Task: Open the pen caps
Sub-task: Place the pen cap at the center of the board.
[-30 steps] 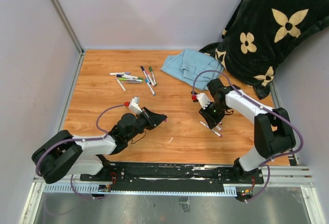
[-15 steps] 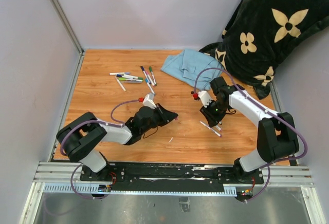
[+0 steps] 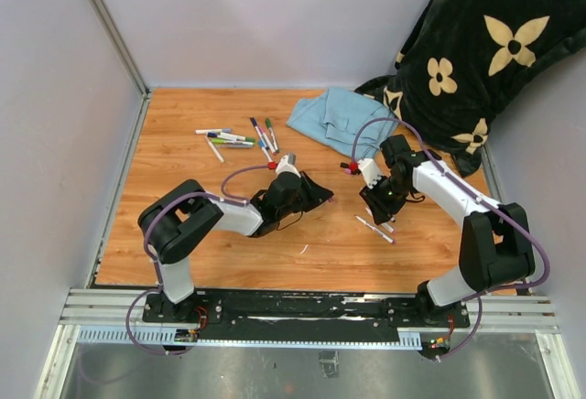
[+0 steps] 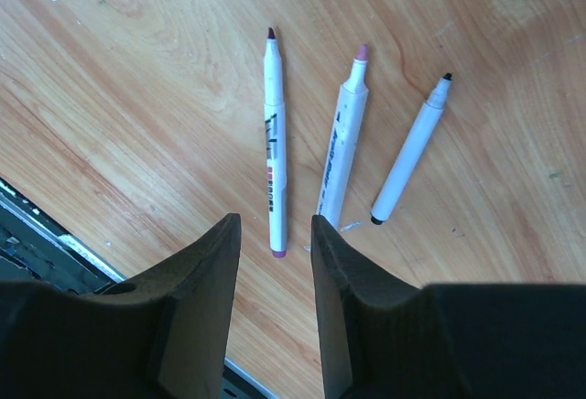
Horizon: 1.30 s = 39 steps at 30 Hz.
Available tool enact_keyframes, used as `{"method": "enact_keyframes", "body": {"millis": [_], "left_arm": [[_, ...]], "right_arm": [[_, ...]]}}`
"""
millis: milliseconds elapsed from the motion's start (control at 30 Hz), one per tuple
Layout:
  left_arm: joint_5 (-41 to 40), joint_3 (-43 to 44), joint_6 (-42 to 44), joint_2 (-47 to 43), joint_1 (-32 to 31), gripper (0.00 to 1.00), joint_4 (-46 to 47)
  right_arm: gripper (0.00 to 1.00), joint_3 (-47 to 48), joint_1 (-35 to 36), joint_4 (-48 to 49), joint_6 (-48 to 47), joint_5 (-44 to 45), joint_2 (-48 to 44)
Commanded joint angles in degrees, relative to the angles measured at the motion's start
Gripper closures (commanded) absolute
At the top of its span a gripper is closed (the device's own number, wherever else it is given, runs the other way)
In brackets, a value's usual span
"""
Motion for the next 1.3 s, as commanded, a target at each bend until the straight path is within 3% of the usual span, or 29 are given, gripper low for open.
{"method": "enact_keyframes", "body": {"millis": [0,233,667,1133,1267], "left_arm": [[-3.2,5.5,-0.5,3.2,-0.4,0.98,-6.9],[-5.7,17.7,0.7,10.3,-0.4,0.97,-18.7],[-9.2,30.4,-1.2,18.4,0.0,0.88,-29.6],[-10.1,31.7,-1.4,16.5,1.2,0.63,-35.1],[-11.1,31.3,0.5,13.8,1.2,0.62,-35.9]], "right_arm": [[0.62,1.7,-1.8,-1.5,-1.1,-0.8,-1.3],[0.62,1.6,-2.0,-1.5,-1.1,-0.8,-1.4],[0.62,1.6,-2.3,-1.5,-1.1,-1.0,-1.6],[0.62,1.6,-2.7,-1.5,-1.1,-1.3,-1.7],[0.62,1.7,-2.8,-1.5,-1.1,-1.5,-1.8]]}}
